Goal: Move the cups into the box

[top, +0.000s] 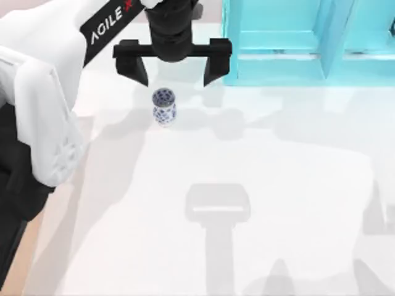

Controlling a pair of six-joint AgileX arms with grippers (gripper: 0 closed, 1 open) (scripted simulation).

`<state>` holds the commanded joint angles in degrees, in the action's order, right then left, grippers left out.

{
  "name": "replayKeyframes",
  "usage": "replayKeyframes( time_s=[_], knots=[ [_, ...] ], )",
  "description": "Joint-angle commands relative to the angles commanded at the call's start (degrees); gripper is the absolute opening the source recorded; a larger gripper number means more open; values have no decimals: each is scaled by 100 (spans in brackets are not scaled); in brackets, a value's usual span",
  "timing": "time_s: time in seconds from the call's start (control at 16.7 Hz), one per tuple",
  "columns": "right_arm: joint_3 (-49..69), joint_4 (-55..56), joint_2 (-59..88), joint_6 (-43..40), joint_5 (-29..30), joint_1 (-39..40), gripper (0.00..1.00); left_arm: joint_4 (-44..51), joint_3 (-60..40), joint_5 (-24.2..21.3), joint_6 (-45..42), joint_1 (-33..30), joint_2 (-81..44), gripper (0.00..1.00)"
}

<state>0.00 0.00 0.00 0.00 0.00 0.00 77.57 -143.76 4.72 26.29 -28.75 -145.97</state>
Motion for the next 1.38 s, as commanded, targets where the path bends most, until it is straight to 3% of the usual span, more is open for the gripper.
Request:
replayKeyframes(
  time_s=[0.36,0.72,1.38],
  knots=[
    [0,0,0,0,0,0,100,-1214,1097,-12,-54,55,-112,100],
    [0,0,0,0,0,0,100,-1383,1248,-14,-61,62,-130,100],
    [0,0,0,0,0,0,100,-1383,1248,-14,-61,62,-130,17]
  ],
)
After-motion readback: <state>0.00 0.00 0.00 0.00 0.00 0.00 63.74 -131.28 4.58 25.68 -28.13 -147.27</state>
